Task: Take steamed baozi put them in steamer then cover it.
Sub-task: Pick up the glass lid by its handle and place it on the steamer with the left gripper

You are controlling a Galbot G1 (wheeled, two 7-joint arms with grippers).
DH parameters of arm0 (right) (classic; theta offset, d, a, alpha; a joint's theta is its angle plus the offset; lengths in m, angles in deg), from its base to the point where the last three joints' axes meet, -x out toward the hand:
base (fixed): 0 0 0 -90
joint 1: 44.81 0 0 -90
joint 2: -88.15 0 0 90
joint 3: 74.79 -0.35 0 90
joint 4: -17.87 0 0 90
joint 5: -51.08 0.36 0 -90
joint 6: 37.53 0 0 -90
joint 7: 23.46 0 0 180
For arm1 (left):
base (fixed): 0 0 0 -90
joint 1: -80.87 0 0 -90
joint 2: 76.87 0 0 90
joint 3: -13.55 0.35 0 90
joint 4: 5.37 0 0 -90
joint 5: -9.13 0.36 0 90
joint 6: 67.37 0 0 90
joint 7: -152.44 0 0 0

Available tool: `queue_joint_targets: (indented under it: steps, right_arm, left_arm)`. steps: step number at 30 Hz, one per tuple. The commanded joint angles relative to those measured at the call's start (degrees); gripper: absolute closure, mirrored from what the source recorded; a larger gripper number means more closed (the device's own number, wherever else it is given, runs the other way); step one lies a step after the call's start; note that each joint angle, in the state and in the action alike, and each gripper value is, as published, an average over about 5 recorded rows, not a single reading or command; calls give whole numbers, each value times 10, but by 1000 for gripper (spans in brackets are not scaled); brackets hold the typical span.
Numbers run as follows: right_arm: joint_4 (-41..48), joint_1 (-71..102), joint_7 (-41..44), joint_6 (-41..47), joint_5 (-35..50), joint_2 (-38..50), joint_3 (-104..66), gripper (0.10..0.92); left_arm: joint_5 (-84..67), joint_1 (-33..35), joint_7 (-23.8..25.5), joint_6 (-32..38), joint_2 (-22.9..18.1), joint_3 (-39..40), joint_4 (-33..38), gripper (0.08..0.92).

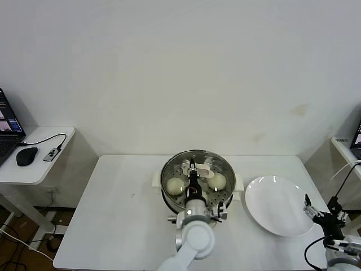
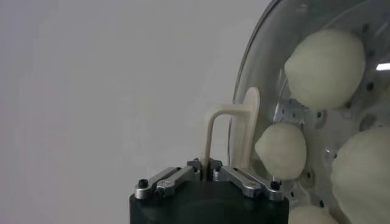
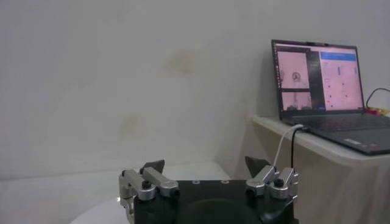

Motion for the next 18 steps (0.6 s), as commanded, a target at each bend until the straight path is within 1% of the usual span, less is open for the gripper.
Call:
queue_joint_targets:
  steps: [1, 11, 18]
  right_arm:
    - [0, -1, 0, 0, 0, 0, 0, 203]
    - [2, 1, 0, -1, 0, 0, 0, 203]
    - [0, 9, 2, 0, 0, 4, 8, 203]
  left_arm:
    - [-3, 9, 6, -14, 1, 7, 40, 756]
    - [-9, 35, 22, -12, 4, 19, 111, 461]
    - [-36, 65, 51, -14, 28, 22, 173, 262]
